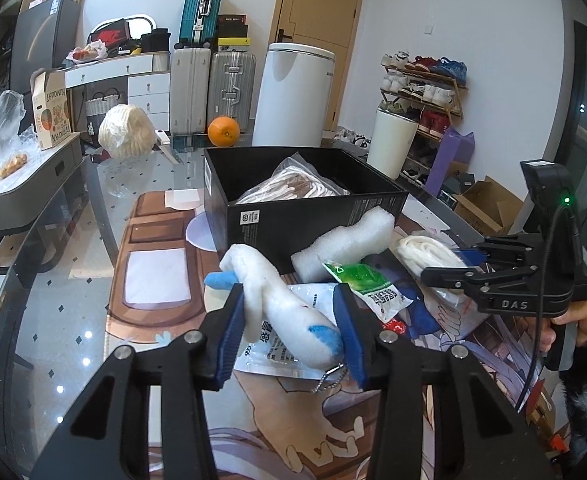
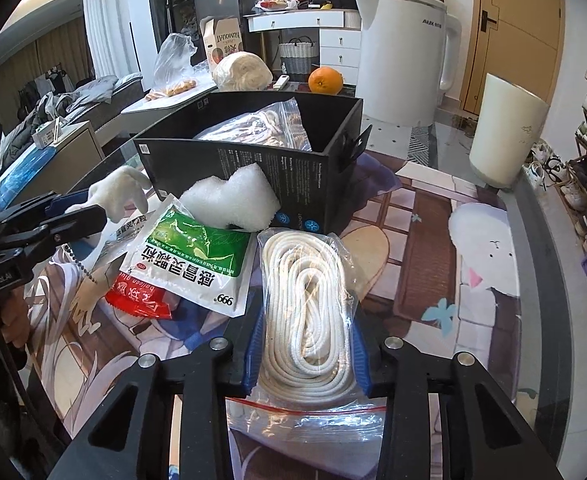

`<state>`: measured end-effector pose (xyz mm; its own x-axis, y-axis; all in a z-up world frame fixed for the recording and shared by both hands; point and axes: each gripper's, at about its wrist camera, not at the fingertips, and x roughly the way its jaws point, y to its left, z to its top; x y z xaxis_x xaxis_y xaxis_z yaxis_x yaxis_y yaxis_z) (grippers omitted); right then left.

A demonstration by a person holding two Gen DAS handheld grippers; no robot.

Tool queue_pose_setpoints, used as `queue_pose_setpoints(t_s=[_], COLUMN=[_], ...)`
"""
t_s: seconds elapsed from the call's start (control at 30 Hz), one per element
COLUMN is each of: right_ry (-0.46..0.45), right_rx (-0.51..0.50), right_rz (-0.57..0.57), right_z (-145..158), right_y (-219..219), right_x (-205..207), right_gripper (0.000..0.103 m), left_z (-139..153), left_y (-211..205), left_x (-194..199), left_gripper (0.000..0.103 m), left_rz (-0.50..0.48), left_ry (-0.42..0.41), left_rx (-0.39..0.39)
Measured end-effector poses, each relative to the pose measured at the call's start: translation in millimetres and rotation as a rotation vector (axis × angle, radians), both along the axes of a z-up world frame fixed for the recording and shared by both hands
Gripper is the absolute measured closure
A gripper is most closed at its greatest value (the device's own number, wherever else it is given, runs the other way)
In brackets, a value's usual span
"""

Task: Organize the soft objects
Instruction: 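Grasp the bagged white rope with the right gripper while the left grasps the plush toy, then lift the bagged rope and plush toy toward the black bin with both grippers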

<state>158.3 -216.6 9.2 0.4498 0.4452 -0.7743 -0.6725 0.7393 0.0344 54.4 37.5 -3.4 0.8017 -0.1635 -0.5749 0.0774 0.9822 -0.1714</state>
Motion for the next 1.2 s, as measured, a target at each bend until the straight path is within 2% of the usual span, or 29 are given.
queue_pose_setpoints(t_s=[0.13, 0.53, 0.93, 1.0, 1.2], right_ry=[-0.007, -0.058, -0.128, -0.139, -0.134], right_rx=[0.006, 0.034, 0.108, 0.114, 0.113], right_rz=[-0.001, -0.008, -0.039, -0.040, -0.021], right_z=[3.4, 21.3, 53.0, 57.1, 57.3], right_y=[-2.7, -9.9, -16.0, -13.0, -4.9], right_x=[-2.0, -10.5, -11.9, -11.1, -8.4], right_gripper=[0.066, 0.066, 0.066, 0.067, 0.066], left_z=[0.2, 15.3, 35.8, 39.4, 38.9], left_y=[-0.5, 3.4, -3.7, -6.3, -8.6], left_x=[-2.8, -13.7, -11.6, -10.5, -4.8], left_gripper=[0.065, 0.065, 0.065, 0.070, 0.071], left_rz=[-0.010, -0.006, -0.028, -0.038, -0.045], left_ry=[-0.007, -0.072, -0.133, -0.142, -0.127], left_rx=[-0.009, -0.034, -0.016, -0.009, 0.003])
